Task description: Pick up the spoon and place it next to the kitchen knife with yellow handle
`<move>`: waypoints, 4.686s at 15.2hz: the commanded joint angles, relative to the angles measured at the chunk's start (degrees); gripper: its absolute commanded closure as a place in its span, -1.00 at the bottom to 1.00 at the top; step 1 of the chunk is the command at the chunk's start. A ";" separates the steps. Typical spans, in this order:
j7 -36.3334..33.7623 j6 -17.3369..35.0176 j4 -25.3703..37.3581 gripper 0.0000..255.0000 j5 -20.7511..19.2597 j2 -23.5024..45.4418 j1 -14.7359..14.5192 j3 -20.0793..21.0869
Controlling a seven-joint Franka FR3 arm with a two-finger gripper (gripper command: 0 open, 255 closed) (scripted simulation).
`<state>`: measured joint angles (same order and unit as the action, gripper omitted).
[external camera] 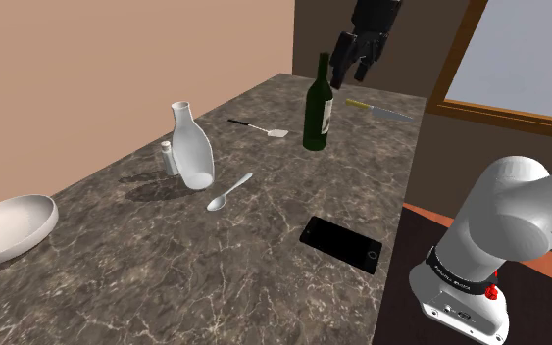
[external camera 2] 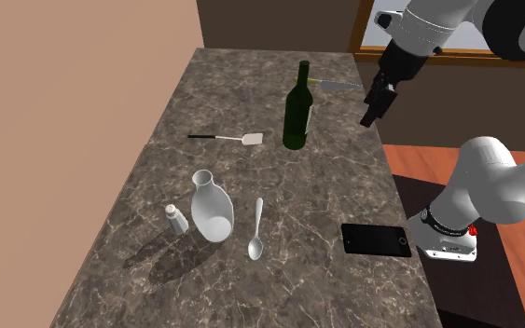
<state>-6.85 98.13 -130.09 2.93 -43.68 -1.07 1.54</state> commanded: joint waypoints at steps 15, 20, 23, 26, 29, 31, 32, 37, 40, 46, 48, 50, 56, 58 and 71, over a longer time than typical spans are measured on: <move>-6.02 19.77 -0.54 -1.00 0.55 20.08 -3.37 10.44; -9.13 25.51 2.36 -1.00 -1.68 29.31 -3.97 14.07; -11.45 28.37 4.87 -1.00 -3.96 35.24 -4.36 16.03; -14.09 30.69 7.97 -1.00 -6.96 41.43 -4.97 17.66; -16.90 32.39 11.67 -1.00 -10.51 47.81 -6.02 18.74; -18.74 33.17 14.47 -1.00 -13.01 52.14 -7.03 19.11; -19.62 33.46 15.98 -1.00 -14.26 54.31 -7.64 19.18; -21.79 35.56 18.81 -1.00 -17.52 60.13 -9.28 18.66; -22.40 37.25 18.58 -1.00 -18.47 61.73 -9.50 18.24; -22.73 38.12 18.51 -1.00 -18.98 62.59 -9.63 18.00; -22.73 38.12 18.51 -1.00 -18.98 62.59 -9.63 18.00; -22.72 38.11 18.51 -1.00 -18.98 62.58 -9.63 18.00; -22.73 38.12 18.50 1.00 -18.98 62.58 -9.63 18.00; -22.73 38.12 18.50 1.00 -18.98 62.58 -9.63 18.00; -20.23 31.17 21.56 1.00 -15.93 58.26 -8.87 19.16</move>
<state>-27.41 129.95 -108.84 -13.28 14.95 -10.06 20.64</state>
